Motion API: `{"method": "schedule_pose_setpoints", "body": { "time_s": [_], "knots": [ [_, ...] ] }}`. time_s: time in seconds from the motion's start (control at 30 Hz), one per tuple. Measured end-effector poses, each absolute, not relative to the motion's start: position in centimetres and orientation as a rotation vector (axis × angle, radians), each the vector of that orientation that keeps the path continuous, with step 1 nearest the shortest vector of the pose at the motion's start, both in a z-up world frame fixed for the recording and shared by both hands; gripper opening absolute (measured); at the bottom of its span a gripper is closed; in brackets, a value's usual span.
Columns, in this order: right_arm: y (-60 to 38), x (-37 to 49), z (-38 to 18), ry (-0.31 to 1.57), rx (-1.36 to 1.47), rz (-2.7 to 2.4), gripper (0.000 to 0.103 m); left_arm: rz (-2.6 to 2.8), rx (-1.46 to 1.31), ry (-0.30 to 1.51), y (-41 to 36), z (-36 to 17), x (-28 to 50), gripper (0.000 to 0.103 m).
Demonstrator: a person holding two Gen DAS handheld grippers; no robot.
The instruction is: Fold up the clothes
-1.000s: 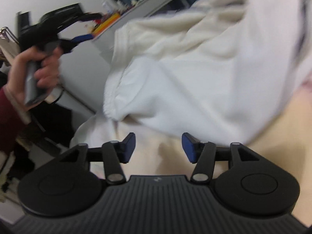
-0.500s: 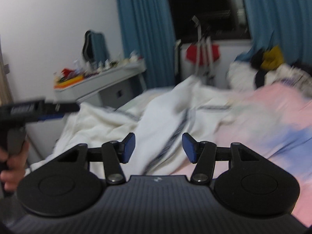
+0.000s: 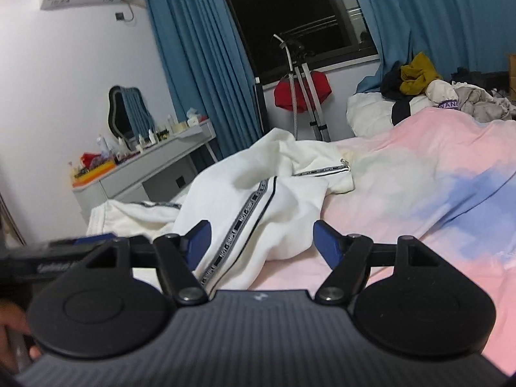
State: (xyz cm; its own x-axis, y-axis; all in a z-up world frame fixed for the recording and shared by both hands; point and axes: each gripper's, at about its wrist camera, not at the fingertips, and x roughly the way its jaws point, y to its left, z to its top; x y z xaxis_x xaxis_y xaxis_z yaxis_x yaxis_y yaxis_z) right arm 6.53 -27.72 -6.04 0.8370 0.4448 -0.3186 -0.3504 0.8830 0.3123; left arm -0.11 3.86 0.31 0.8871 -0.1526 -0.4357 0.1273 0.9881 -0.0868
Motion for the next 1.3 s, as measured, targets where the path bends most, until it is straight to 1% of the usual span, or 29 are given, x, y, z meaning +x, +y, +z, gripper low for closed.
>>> {"method": "schedule_pose_setpoints", "body": {
  "time_s": [0.1, 0.17, 0.3, 0.4, 0.5, 0.57, 0.6, 0.67, 0.7, 0.73, 0.87, 1.07, 1.2, 1.3],
  "knots": [
    [-27.1, 6.7, -6.4, 0.411, 0.217, 0.42, 0.072, -0.144, -0.028, 0.455, 4.0, 0.3, 3.1, 0.096],
    [-26.7, 6.8, -6.7, 0.421, 0.202, 0.415, 0.072, -0.135, -0.012, 0.449, 4.1, 0.4, 5.6, 0.098],
    [-26.9, 7.3, -7.1, 0.438, 0.206, 0.385, 0.072, -0.133, -0.01, 0.45, 3.9, 0.6, 11.3, 0.097],
    [-27.8, 8.1, -7.6, 0.452, 0.252, 0.354, 0.072, -0.141, -0.029, 0.458, 3.2, 0.4, 14.8, 0.092],
    [-29.2, 9.0, -8.0, 0.467, 0.329, 0.319, 0.072, -0.119, -0.02, 0.488, 2.2, -0.2, 17.8, 0.079],
    [-30.3, 9.7, -8.3, 0.476, 0.379, 0.292, 0.072, -0.108, 0.024, 0.505, 1.3, -0.6, 19.0, 0.054],
    [-30.8, 10.0, -8.5, 0.481, 0.401, 0.277, 0.072, -0.105, 0.05, 0.512, 0.8, -0.7, 19.4, 0.047],
    [-31.7, 10.6, -9.2, 0.506, 0.439, 0.24, 0.072, -0.122, 0.092, 0.515, 0.0, -0.8, 19.8, 0.023],
    [-32.1, 10.9, -9.6, 0.525, 0.46, 0.218, 0.072, -0.122, 0.115, 0.516, -0.5, -0.9, 19.8, 0.016],
    [-32.6, 11.2, -10.0, 0.545, 0.489, 0.195, 0.072, -0.123, 0.13, 0.515, -0.9, -0.9, 19.7, 0.013],
    [-34.3, 11.7, -11.2, 0.598, 0.589, 0.132, 0.073, -0.165, 0.164, 0.507, -2.5, -0.4, 18.6, 0.009],
    [-35.1, 11.0, -10.8, 0.57, 0.597, 0.086, 0.073, -0.291, 0.211, 0.466, -5.7, 0.4, 13.0, 0.008],
    [-35.5, 10.9, -10.2, 0.541, 0.588, 0.089, 0.073, -0.401, 0.242, 0.493, -7.6, -1.4, 7.8, 0.008],
    [-35.5, 10.6, -9.7, 0.537, 0.578, 0.094, 0.073, -0.443, 0.236, 0.535, -7.7, -4.1, 5.4, 0.008]
  ]
}}
